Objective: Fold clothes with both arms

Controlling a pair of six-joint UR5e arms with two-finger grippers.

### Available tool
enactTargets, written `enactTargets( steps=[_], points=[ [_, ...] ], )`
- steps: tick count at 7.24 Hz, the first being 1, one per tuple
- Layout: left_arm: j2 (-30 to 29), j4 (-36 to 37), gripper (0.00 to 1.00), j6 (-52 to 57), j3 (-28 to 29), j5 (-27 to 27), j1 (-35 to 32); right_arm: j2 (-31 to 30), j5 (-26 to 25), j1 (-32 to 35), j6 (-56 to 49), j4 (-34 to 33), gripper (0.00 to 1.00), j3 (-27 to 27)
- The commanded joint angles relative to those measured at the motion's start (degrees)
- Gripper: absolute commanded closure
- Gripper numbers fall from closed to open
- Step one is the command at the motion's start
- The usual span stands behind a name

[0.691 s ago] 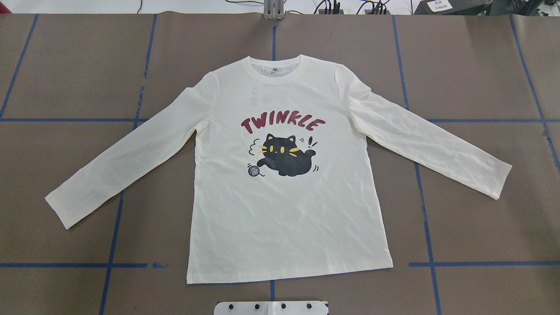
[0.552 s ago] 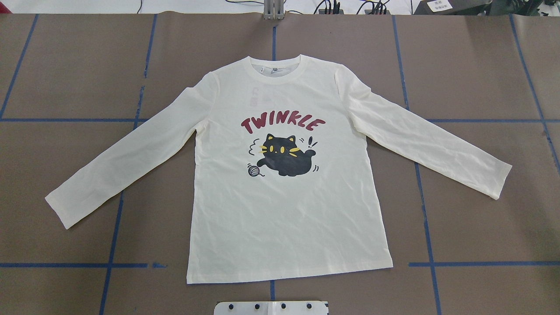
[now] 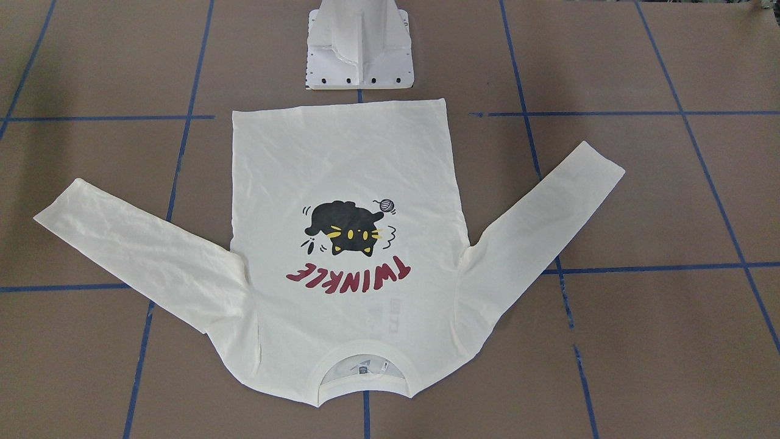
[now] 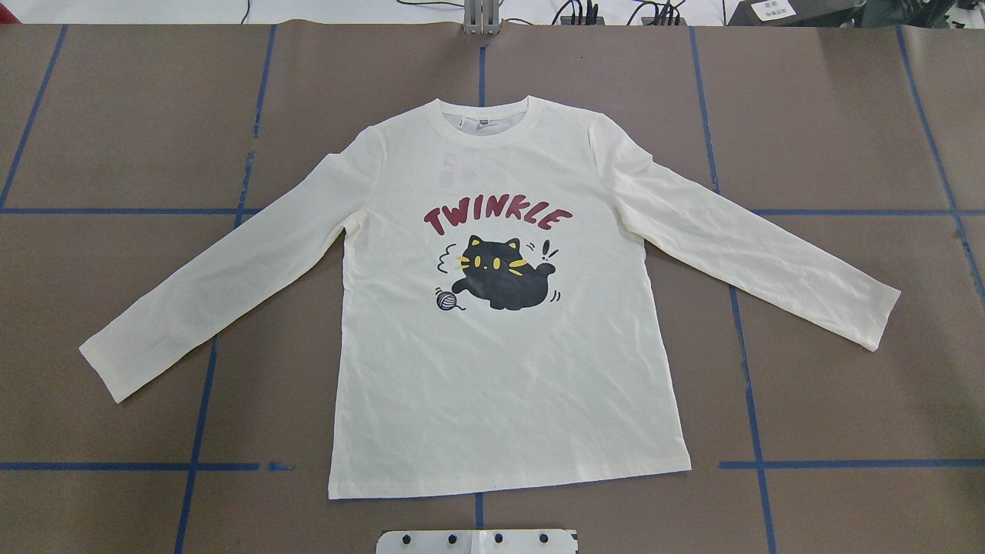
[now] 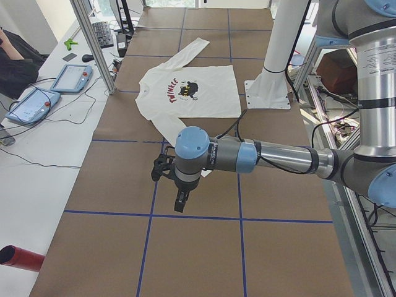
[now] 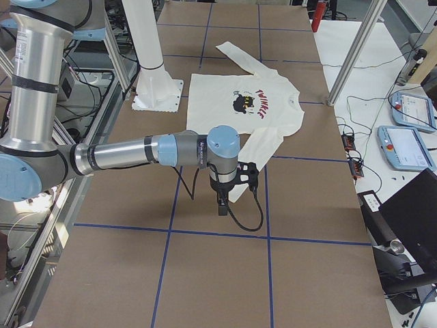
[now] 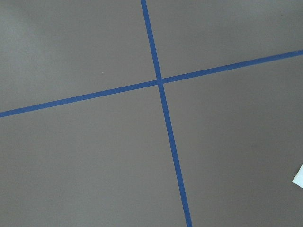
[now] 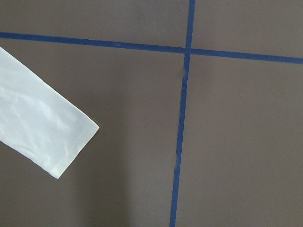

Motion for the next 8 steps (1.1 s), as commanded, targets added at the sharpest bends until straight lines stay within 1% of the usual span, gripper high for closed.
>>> enactTargets(
  steps=[1,2,3,4,5,6,7,8],
  points=[
    [-0.1,-3.8,0.00,0.0,-0.7,-4.4,0.1,2.6,0.5,-0.6,0.5,11.6,0.00,-0.6],
    [-1.1,-10.0,0.00,-0.2,-0.5,-6.9,0.1,3.2,0.0,-0.7,0.6,21.0,0.00,-2.6],
    [-3.7,-19.2,0.00,-0.2,1.6,-6.8,0.1,3.5,0.3,-0.7,0.8,24.7,0.00,-4.9],
    [-4.3,-25.0,0.00,-0.3,3.4,-6.8,0.1,3.5,0.5,-0.6,1.1,25.0,0.00,-6.0],
    [-4.3,-28.1,0.00,-0.2,5.0,-7.3,0.1,3.5,2.2,-0.6,1.2,24.9,0.00,-6.3],
    [-4.2,-28.9,0.00,-0.2,5.1,-7.3,0.1,3.5,3.2,-0.6,1.3,26.0,0.00,-5.9],
    [-4.2,-28.9,0.00,-0.2,5.0,-7.4,0.1,3.1,3.8,-1.3,5.6,26.8,0.00,-6.3],
    [-4.2,-29.0,0.00,-0.2,4.9,-7.4,0.1,3.1,3.9,-4.7,14.3,29.2,0.00,-6.2]
  ],
)
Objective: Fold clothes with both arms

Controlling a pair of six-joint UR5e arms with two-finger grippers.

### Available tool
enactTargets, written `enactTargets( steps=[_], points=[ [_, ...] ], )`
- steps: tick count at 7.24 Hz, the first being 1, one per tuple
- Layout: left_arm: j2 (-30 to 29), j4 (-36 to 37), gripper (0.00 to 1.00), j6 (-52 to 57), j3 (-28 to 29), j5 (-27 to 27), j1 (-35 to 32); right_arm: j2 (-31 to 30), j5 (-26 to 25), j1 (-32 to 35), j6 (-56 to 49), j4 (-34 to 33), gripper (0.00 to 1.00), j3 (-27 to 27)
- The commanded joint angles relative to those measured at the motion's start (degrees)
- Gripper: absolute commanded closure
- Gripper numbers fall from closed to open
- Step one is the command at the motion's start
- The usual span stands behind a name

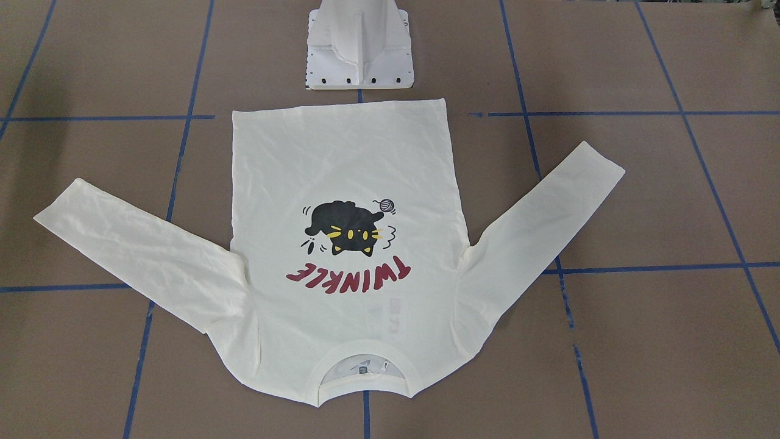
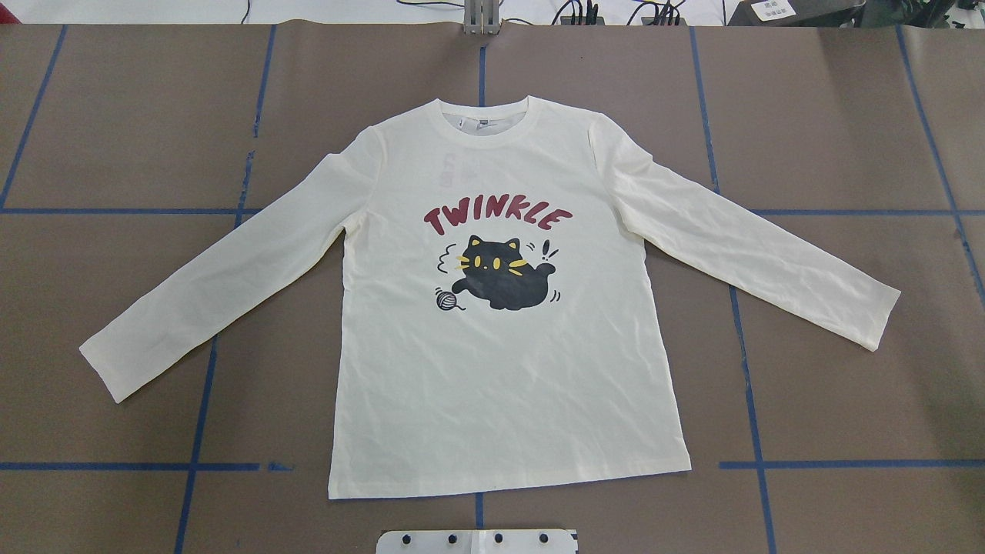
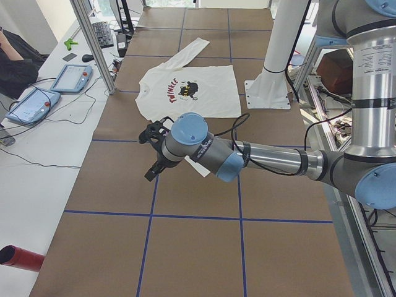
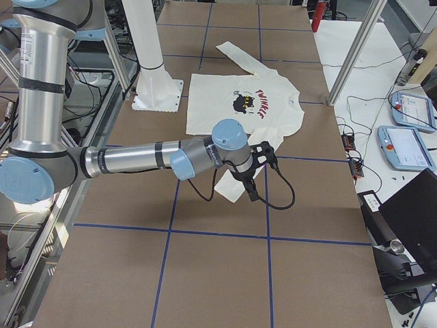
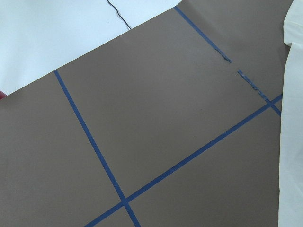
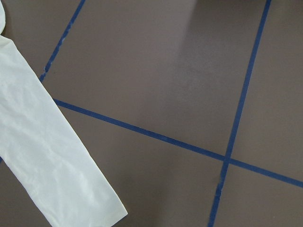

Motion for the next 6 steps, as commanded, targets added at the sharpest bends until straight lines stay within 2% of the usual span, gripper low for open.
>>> enactTargets(
  steps=[1,2,3,4,5,6],
  points=[
    [-0.1,-0.4,0.00,0.0,-0.2,-0.1,0.0,-0.7,-1.2,-6.2,17.2,10.1,0.01,-1.4],
    [0.0,-0.6,0.00,0.0,-0.3,-0.1,0.0,-2.0,-6.7,-12.0,27.7,18.5,0.05,-2.0],
    [0.0,-0.8,0.00,0.0,-0.2,-0.1,0.0,-3.1,-12.1,-17.4,34.5,27.6,0.19,-6.2],
    [0.0,-0.8,0.00,0.0,-0.1,-0.1,0.0,-2.4,-15.0,-20.8,38.2,35.4,0.30,-12.3],
    [0.0,-0.8,0.00,0.0,-0.3,-0.1,0.0,-2.1,-18.1,-23.8,38.7,39.4,0.38,-16.1],
    [0.2,-0.8,0.00,0.0,-0.3,-0.1,-0.1,-2.1,-18.7,-25.4,38.7,40.1,0.40,-17.2]
  ],
)
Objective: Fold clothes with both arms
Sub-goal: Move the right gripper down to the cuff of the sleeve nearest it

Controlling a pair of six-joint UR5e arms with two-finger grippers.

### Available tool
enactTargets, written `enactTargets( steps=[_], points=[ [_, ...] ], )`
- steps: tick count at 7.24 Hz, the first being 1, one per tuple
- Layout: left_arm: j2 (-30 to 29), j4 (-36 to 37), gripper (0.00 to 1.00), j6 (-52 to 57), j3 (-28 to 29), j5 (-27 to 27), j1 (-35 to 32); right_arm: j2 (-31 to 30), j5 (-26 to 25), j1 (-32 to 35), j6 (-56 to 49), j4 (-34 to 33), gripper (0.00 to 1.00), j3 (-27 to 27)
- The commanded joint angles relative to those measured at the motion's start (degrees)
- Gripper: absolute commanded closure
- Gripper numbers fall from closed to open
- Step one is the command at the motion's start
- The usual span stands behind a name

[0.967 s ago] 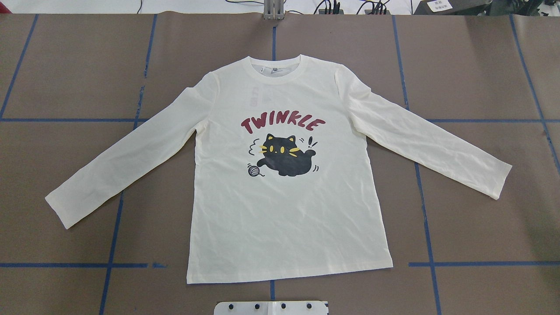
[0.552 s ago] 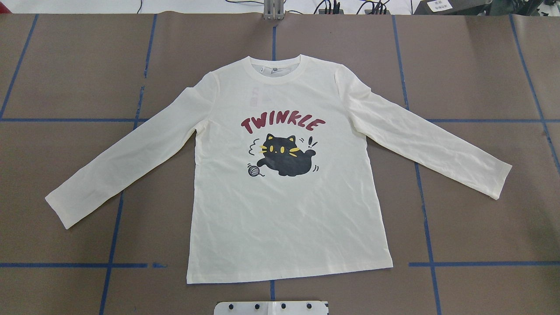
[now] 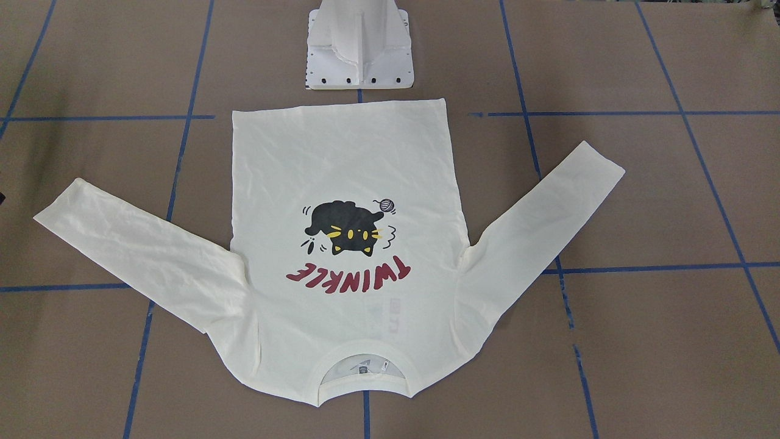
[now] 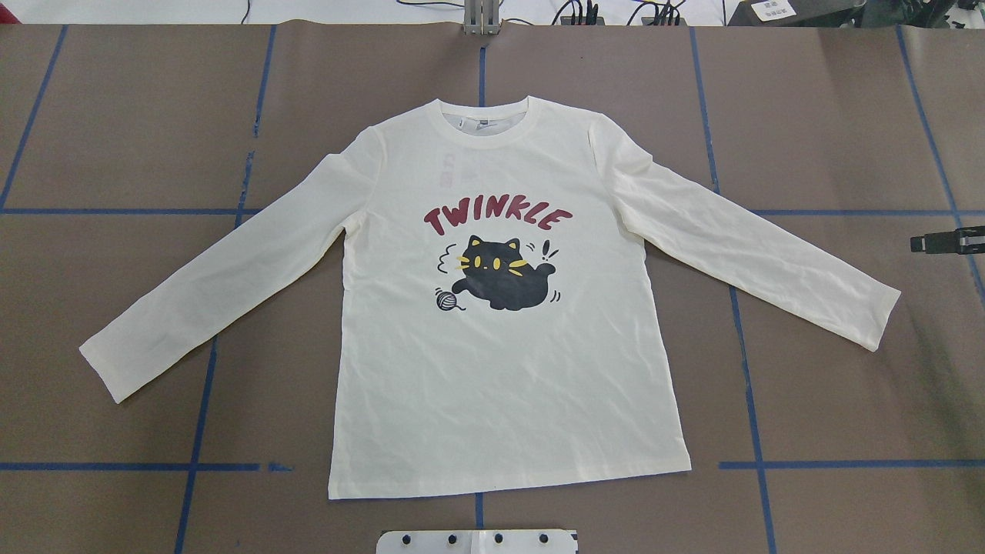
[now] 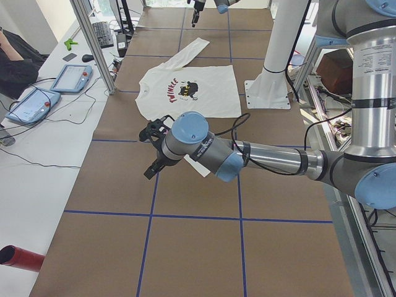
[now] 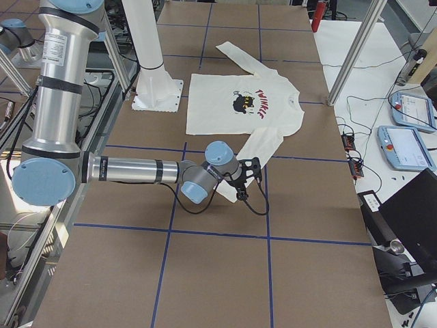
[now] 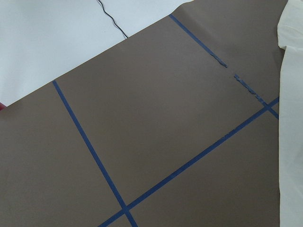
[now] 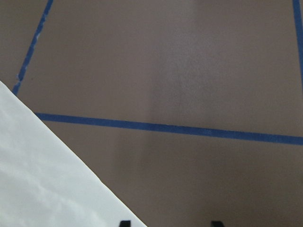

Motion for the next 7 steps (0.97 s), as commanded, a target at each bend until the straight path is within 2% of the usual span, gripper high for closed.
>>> enactTargets(
  steps=[1,4,7],
  points=[
    [0.1,0.0,0.00,0.1,0.0,0.1,0.0,0.1,-2.1,-4.2,1.2,3.3,0.41,-3.0],
    [0.1,0.0,0.00,0.2,0.1,0.0,0.0,0.1,-3.3,-7.2,1.2,3.3,0.49,-4.5],
    [0.1,0.0,0.00,0.2,0.2,0.0,0.0,0.1,-4.0,-8.5,1.2,3.4,0.52,-6.3]
  ],
)
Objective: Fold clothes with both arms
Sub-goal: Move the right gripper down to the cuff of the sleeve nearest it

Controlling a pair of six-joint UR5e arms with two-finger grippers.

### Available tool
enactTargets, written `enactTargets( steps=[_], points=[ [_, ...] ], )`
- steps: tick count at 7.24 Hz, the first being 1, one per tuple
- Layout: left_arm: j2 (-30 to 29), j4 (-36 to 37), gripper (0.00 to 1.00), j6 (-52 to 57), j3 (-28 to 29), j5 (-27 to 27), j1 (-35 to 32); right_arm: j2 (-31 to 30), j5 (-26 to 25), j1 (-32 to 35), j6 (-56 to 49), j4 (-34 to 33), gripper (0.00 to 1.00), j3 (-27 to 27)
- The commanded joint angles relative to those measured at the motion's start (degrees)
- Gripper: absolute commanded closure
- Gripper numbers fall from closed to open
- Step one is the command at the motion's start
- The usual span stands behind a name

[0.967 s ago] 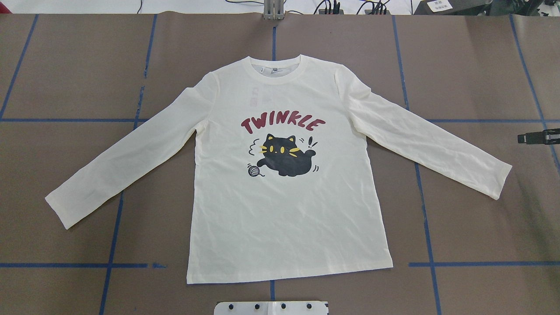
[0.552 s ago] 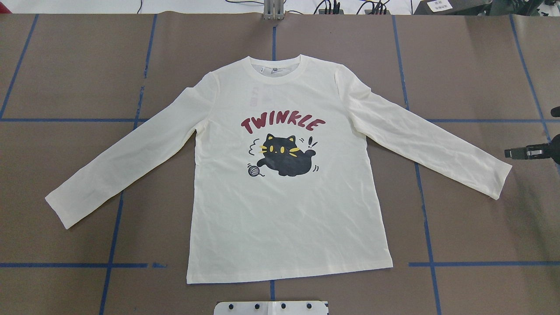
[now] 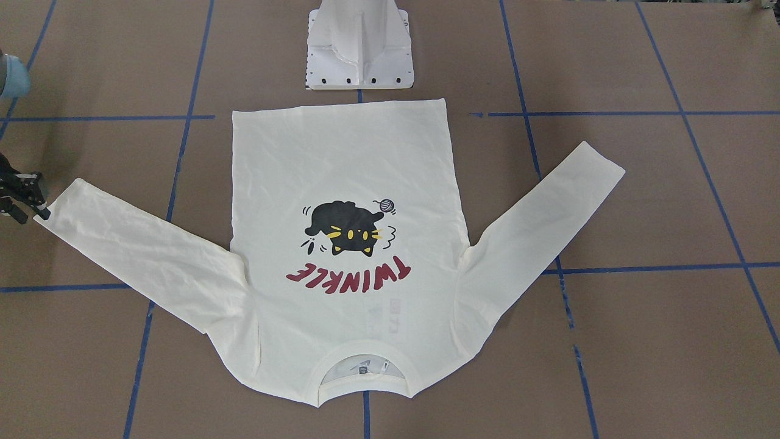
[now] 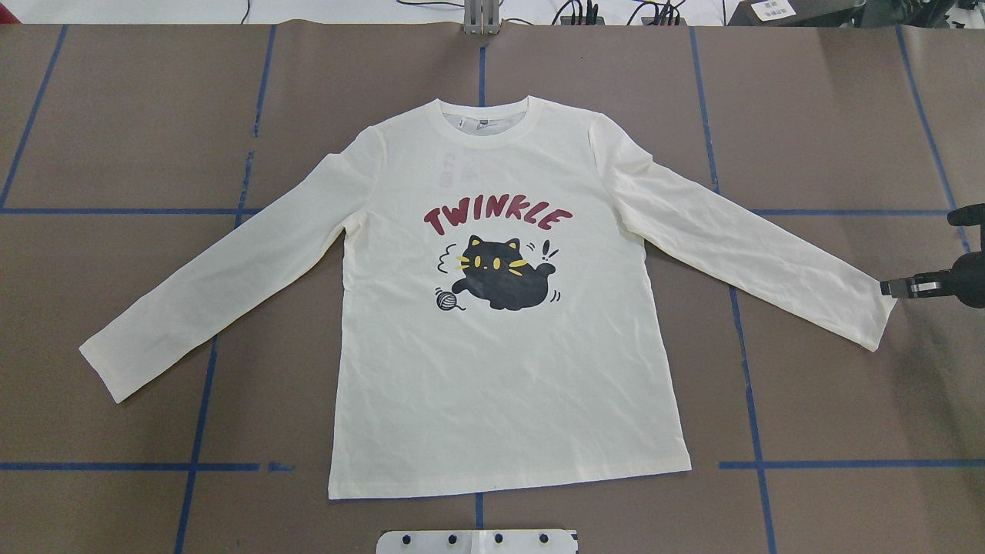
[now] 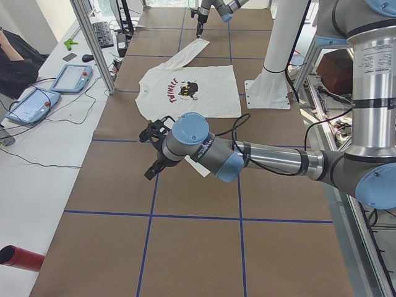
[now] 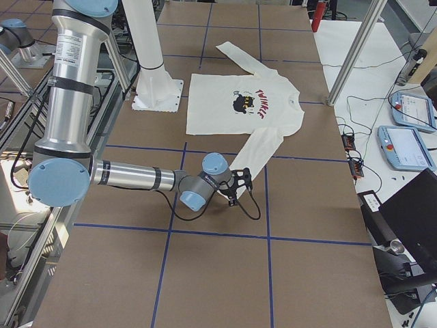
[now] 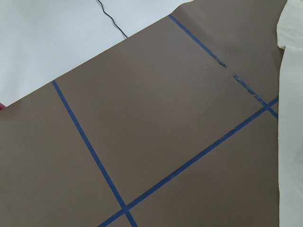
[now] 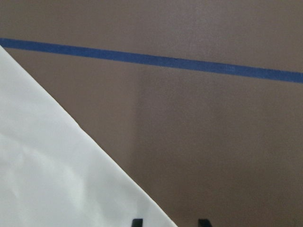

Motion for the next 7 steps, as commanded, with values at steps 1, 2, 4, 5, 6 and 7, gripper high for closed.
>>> enactTargets(
  steps=[1,2,4,5,6,7],
  points=[
    [0.0,0.0,0.00,-0.1,0.0,0.0,0.0,0.0,-0.2,-0.6,0.0,0.1,0.53,-0.9],
    [0.0,0.0,0.00,-0.1,0.0,0.0,0.0,0.0,-0.2,-0.7,0.0,0.1,0.55,-0.9],
    [0.0,0.0,0.00,-0.1,0.0,0.0,0.0,0.0,-0.2,-1.1,0.0,0.1,0.62,-1.0],
    [0.0,0.0,0.00,-0.1,0.0,0.0,0.0,0.0,-0.2,-1.1,0.0,0.1,0.80,-1.0],
    [0.0,0.0,0.00,-0.1,0.0,0.0,0.0,0.1,-0.2,-1.2,-0.2,0.1,1.00,-0.8],
    [0.0,0.0,0.00,-0.1,-0.1,0.0,-0.1,0.1,-1.2,-1.5,-0.5,0.1,1.00,-0.4]
  ],
)
